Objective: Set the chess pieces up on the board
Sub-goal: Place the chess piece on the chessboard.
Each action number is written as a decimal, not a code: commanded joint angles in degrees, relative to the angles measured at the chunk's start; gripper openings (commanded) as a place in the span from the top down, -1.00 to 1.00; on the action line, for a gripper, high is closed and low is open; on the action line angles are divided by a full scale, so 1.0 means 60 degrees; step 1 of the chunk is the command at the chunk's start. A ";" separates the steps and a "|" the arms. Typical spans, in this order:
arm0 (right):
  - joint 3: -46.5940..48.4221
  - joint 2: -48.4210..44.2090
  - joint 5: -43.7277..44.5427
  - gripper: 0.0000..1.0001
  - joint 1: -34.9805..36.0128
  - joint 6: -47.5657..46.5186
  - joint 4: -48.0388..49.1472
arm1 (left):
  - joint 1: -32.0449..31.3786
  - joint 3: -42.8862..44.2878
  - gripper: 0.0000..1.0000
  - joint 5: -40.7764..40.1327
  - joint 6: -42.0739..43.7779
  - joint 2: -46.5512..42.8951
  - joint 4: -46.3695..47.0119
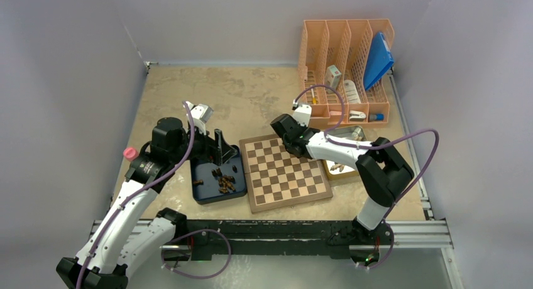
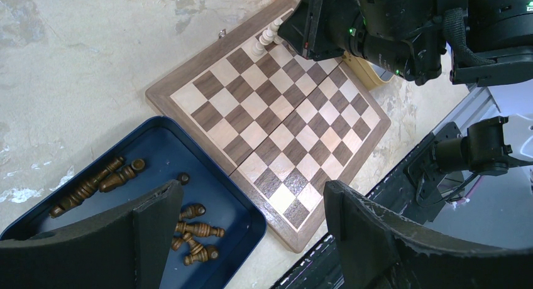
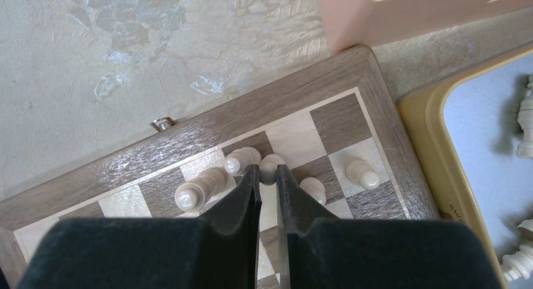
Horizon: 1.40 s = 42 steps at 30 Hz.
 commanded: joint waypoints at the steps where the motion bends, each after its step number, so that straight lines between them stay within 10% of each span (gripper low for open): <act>1: 0.0257 -0.0131 0.0083 0.76 -0.0052 0.0223 0.0011 | -0.0050 -0.0080 -0.66 0.0009 -0.0047 -0.0062 0.0245; 42: 0.0399 -0.0601 -0.0954 0.70 -0.0025 0.0096 -0.0997 | -0.0050 -0.0085 -0.66 0.0099 -0.0047 0.0012 0.0264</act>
